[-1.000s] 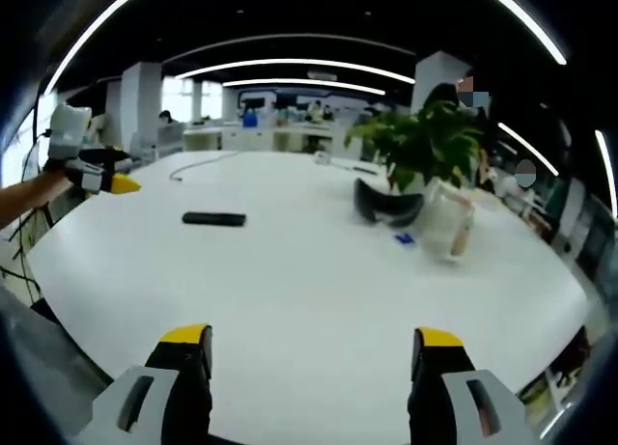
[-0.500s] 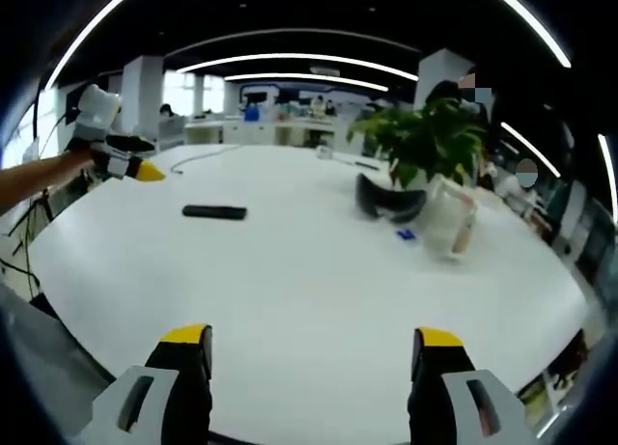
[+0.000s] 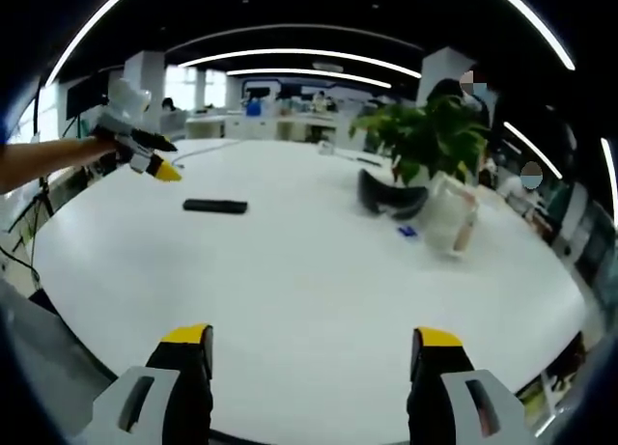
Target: Press the specified remote control buttons in sequence, fully releasing each button before pressing the next.
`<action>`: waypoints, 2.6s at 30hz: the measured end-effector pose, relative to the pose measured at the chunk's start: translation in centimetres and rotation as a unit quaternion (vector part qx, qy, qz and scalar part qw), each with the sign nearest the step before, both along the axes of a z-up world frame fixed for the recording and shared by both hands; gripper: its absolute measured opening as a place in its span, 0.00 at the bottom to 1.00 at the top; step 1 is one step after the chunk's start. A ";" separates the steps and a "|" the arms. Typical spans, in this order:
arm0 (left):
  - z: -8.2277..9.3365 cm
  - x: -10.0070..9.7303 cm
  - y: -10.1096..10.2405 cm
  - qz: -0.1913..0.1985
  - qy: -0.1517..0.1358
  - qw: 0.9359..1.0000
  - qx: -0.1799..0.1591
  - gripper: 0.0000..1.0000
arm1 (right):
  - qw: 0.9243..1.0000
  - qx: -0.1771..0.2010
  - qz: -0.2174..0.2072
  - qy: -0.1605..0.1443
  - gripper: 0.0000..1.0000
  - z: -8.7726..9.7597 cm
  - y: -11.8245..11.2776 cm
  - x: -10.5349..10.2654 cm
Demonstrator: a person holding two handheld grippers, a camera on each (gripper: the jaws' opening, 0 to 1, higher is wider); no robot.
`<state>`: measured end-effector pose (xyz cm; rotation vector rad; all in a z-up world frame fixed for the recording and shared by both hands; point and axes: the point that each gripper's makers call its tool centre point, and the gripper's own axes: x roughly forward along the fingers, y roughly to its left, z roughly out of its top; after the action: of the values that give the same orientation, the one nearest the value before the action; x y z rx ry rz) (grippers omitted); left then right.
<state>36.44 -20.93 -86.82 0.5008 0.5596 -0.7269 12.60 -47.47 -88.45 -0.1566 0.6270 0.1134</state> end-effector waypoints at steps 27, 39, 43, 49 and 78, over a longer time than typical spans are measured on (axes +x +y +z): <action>-6.3 3.0 -0.8 -0.102 0.100 0.979 0.148 0.49 | 1.000 -0.010 0.002 0.018 0.82 -0.7 0.0 -0.1; -8.6 3.5 -1.3 -0.128 0.129 0.969 0.170 0.51 | 1.000 -0.015 0.003 0.021 0.82 -0.9 0.0 0.0; -9.3 3.8 -1.3 -0.141 0.130 0.963 0.187 0.52 | 0.999 -0.018 0.006 0.026 0.81 -1.1 0.1 -0.1; -10.0 4.1 -1.5 -0.149 0.132 0.961 0.193 0.53 | 0.999 -0.019 0.001 0.027 0.81 -1.1 -0.1 -0.1; -10.8 2.7 -2.2 -0.201 0.213 0.941 0.172 0.31 | 0.999 -0.020 0.001 0.026 0.79 -1.1 -0.1 0.0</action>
<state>39.16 -23.16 -97.63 0.8038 1.0171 -1.1501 12.61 -47.60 -89.56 -0.1942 0.6816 0.1079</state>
